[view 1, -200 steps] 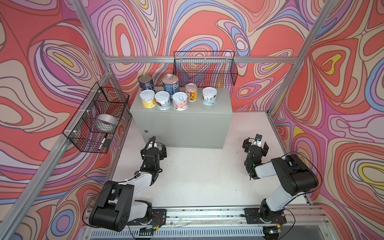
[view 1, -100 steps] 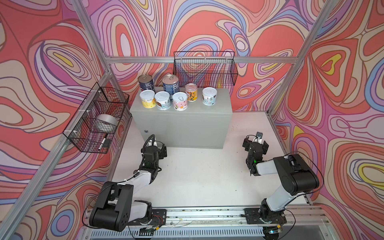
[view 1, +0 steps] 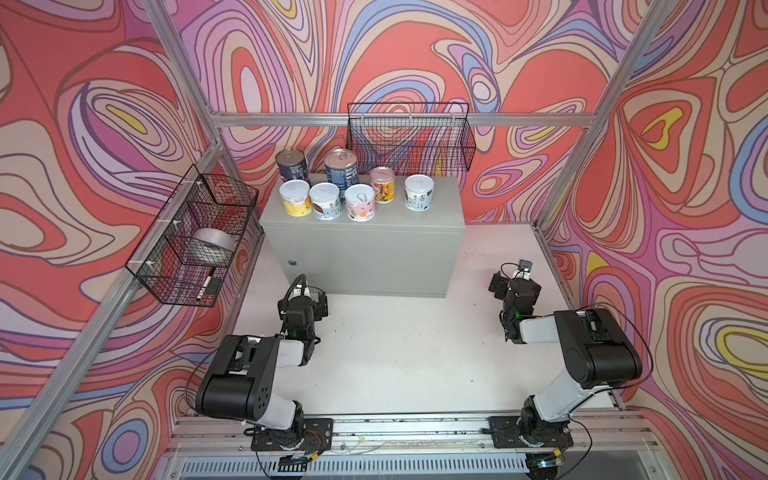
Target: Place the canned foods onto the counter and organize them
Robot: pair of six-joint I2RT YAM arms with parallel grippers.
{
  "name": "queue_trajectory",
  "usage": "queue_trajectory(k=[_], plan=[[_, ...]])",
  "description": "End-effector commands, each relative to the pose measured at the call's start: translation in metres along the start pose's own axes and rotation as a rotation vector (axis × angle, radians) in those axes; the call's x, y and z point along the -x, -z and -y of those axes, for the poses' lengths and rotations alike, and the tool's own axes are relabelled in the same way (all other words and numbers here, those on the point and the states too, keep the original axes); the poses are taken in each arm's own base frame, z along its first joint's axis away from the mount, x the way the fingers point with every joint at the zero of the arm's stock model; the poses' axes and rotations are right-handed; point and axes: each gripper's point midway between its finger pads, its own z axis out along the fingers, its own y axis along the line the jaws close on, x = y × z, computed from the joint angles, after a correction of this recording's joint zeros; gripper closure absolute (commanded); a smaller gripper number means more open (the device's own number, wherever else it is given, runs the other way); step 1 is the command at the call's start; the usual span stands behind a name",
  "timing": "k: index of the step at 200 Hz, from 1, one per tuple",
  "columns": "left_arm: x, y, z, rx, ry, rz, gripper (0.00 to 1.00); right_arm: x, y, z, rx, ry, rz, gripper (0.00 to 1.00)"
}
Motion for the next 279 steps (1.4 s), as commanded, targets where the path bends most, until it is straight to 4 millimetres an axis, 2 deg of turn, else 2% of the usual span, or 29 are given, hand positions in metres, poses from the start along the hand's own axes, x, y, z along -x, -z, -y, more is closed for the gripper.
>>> queue_trajectory(k=[1,38,61,164,199,279], plan=[[0.015,-0.004,0.005,-0.035,0.019,0.038,0.00,-0.004,0.001,-0.026,0.150,0.012,-0.018,0.01],[0.015,-0.006,0.004,-0.031,0.021,0.042,0.00,-0.008,0.006,-0.031,0.182,0.036,0.034,0.02],[0.015,-0.005,0.003,-0.027,0.022,0.048,0.00,-0.013,0.005,-0.034,0.199,0.036,0.003,0.02],[0.016,-0.005,0.005,-0.029,0.016,0.060,0.00,-0.008,0.014,-0.028,0.179,0.029,0.060,0.02],[0.016,-0.005,0.004,-0.028,0.016,0.059,0.00,-0.010,0.007,-0.030,0.174,0.038,0.023,0.02],[0.016,-0.005,0.005,-0.033,0.011,0.058,0.00,-0.011,0.007,-0.032,0.182,0.036,0.022,0.02]])
